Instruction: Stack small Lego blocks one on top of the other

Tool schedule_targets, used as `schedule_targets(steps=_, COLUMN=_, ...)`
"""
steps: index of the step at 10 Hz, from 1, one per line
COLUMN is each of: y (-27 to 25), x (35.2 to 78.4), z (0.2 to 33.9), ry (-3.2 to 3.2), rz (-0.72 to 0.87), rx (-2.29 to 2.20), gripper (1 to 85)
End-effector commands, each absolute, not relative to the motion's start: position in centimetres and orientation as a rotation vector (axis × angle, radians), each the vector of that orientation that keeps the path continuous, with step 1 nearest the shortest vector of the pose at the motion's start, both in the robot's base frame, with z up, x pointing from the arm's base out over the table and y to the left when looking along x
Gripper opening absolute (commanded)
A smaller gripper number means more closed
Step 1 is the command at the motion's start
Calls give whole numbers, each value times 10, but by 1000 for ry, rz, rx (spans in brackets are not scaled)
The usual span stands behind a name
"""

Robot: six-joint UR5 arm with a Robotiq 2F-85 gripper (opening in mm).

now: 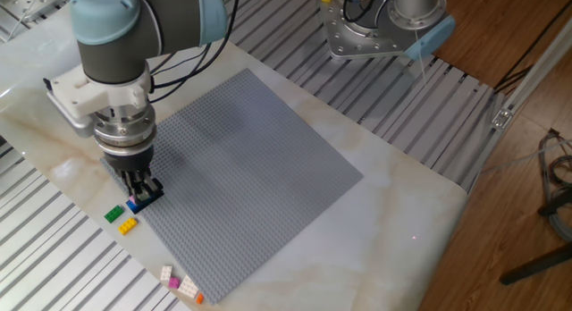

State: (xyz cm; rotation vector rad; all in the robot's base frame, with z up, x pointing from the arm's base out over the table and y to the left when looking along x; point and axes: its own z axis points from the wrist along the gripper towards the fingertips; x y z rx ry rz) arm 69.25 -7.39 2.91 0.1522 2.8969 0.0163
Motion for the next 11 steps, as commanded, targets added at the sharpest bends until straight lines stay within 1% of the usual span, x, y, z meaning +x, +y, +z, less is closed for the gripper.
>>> schedule_targets(steps=1, y=-83, x=693, z=40, ry=2915, rz=36, rx=153, gripper=10)
schedule_targets(steps=11, y=-72, x=699, z=39, ry=2887, rz=87, rx=232, gripper=10)
